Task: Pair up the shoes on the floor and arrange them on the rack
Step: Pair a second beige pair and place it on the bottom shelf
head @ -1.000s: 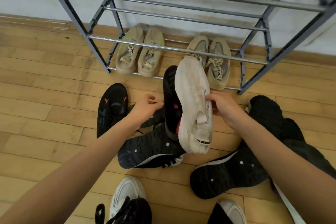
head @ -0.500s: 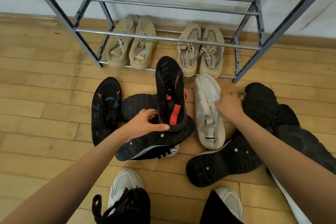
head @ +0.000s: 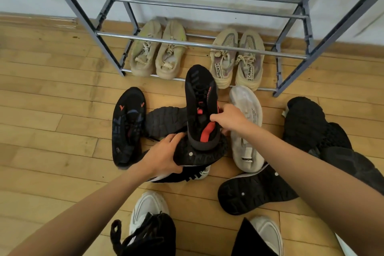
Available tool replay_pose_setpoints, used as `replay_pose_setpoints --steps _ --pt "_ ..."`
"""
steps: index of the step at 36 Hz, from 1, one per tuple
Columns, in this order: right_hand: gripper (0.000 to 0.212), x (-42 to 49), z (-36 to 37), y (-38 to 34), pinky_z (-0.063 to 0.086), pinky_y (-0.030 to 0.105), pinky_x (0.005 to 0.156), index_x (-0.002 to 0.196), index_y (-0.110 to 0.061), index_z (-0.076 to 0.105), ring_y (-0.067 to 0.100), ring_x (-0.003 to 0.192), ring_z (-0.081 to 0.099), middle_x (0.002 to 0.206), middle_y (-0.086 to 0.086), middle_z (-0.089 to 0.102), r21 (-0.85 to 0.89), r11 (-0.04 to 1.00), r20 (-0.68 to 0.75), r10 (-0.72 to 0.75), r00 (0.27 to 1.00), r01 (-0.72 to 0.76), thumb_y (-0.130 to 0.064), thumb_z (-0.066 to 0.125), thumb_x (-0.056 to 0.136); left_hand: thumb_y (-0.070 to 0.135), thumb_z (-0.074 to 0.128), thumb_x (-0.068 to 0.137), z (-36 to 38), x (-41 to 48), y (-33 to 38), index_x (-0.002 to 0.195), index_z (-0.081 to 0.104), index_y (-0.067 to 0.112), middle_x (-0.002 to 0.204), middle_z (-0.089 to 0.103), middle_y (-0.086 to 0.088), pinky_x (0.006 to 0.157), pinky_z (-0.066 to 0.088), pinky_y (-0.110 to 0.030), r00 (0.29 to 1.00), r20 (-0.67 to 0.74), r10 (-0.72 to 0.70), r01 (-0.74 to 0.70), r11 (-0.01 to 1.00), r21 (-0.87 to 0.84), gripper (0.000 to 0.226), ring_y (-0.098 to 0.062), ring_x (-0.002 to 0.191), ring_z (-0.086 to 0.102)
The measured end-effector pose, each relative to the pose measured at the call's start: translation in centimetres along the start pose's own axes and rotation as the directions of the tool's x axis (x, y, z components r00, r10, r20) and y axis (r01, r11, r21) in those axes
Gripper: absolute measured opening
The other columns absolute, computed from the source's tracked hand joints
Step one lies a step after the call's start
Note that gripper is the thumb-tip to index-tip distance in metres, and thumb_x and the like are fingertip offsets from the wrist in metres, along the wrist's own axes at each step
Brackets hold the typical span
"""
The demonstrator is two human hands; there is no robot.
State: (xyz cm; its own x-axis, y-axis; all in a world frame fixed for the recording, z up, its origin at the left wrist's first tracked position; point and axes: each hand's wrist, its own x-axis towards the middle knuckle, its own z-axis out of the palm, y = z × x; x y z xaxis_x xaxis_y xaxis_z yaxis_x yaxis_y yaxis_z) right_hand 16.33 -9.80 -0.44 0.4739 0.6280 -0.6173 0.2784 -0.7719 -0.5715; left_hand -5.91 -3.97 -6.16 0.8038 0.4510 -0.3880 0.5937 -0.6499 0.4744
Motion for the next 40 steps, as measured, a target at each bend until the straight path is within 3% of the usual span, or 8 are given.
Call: replay_pose_setpoints --steps 6,12,17,25,29,34,37,40 --pt "0.027 -0.1 -1.1 -0.3 0.055 0.052 0.081 0.101 -0.001 0.067 0.036 0.087 0.067 0.095 0.023 0.068 0.172 0.985 0.001 -0.015 1.000 0.015 -0.016 0.054 0.083 0.038 0.074 0.054 -1.8 0.1 -0.3 0.140 0.024 0.031 0.137 0.043 0.004 0.095 0.048 -0.030 0.995 0.092 -0.027 0.046 0.977 -0.209 0.100 -0.015 0.118 0.048" --pt "0.019 -0.5 -4.3 -0.1 0.055 0.026 0.051 0.080 -0.010 0.065 0.017 0.066 0.062 0.074 0.009 0.063 0.359 0.933 0.062 -0.034 0.997 0.009 -0.007 0.049 0.088 0.026 0.074 0.060 -5.1 0.2 -1.7 0.131 0.041 0.034 0.131 0.049 0.014 0.103 0.038 -0.024 0.983 0.182 -0.014 0.098 0.883 -0.460 0.078 -0.004 0.124 0.044" --pt "0.020 -0.2 -6.4 0.0 0.053 0.028 0.059 0.082 -0.010 0.068 0.017 0.070 0.063 0.076 0.006 0.066 0.360 0.932 0.042 -0.048 0.998 0.030 -0.005 0.049 0.088 0.006 0.071 0.072 -6.5 0.7 -2.7 0.118 0.054 0.029 0.127 0.055 0.006 0.101 0.044 -0.031 0.970 0.243 -0.015 0.168 0.763 -0.624 0.054 -0.008 0.120 0.052" --pt "0.020 0.5 -7.3 1.8 0.056 0.034 0.065 0.081 -0.011 0.067 0.022 0.080 0.064 0.082 0.009 0.066 0.347 0.938 0.018 0.016 1.000 -0.021 -0.006 0.049 0.089 0.024 0.072 0.060 -9.2 0.2 -5.4 0.108 0.061 0.031 0.111 0.064 0.007 0.082 0.049 -0.024 0.985 0.164 -0.062 0.157 0.728 -0.667 0.049 -0.008 0.100 0.064" --pt "0.019 0.6 -6.7 2.6 0.059 0.039 0.070 0.084 -0.017 0.067 0.022 0.082 0.065 0.085 0.011 0.067 0.224 0.974 0.005 -0.009 1.000 0.008 -0.007 0.052 0.088 0.030 0.071 0.058 -9.7 -0.2 -7.2 0.102 0.060 0.019 0.100 0.062 -0.013 0.072 0.052 -0.037 0.982 0.074 -0.176 0.149 0.464 -0.873 0.046 -0.024 0.083 0.065" --pt "0.014 0.4 -4.5 3.2 0.051 0.028 0.053 0.085 -0.011 0.065 0.020 0.069 0.063 0.074 0.008 0.064 0.031 0.999 0.014 -0.032 0.999 0.031 -0.008 0.051 0.087 0.026 0.041 0.098 -8.2 -0.3 -6.6 0.131 0.051 0.008 0.131 0.054 -0.022 0.105 0.038 -0.054 0.950 0.038 -0.308 0.079 0.121 -0.990 0.039 -0.039 0.123 0.051" --pt "0.013 -0.1 -3.7 3.2 0.042 0.027 0.050 0.076 -0.011 0.057 0.020 0.060 0.059 0.065 0.007 0.060 -0.182 0.982 -0.041 -0.066 0.997 0.057 -0.016 0.052 0.087 0.025 0.038 0.099 -7.4 0.0 -5.6 0.133 0.050 0.008 0.136 0.050 -0.023 0.109 0.032 -0.056 0.924 0.035 -0.380 0.061 0.057 -0.996 0.039 -0.039 0.128 0.046" --pt "0.010 -0.6 -3.6 3.1 0.051 0.038 0.065 0.084 -0.012 0.057 0.024 0.072 0.063 0.073 0.008 0.063 -0.219 0.973 -0.025 -0.087 0.996 0.079 -0.019 0.053 0.088 0.023 0.040 0.099 -6.7 0.1 -4.9 0.129 0.055 0.009 0.134 0.053 -0.023 0.109 0.033 -0.056 0.929 0.063 -0.364 0.087 0.048 -0.995 0.036 -0.040 0.127 0.046"
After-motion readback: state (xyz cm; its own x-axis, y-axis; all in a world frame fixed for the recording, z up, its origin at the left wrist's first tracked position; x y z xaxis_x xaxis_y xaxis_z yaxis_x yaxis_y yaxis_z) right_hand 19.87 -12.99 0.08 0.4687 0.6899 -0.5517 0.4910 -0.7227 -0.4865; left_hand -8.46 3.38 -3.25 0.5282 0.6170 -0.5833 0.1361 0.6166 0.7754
